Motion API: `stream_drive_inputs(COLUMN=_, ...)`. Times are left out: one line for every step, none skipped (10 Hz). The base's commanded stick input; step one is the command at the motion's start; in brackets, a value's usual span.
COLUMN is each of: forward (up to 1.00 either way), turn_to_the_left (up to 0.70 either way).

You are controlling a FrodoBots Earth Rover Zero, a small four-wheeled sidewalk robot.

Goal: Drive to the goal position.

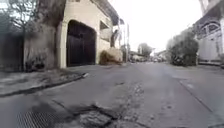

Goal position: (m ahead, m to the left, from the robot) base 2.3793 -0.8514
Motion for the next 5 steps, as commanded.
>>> stream_drive_inputs(forward=1.00, turn_to_the_left=-0.06)
stream_drive_inputs(forward=1.00, turn_to_the_left=0.10)
stream_drive_inputs(forward=1.00, turn_to_the_left=0.10)
stream_drive_inputs(forward=1.00, turn_to_the_left=0.10)
stream_drive_inputs(forward=1.00, turn_to_the_left=0.10)
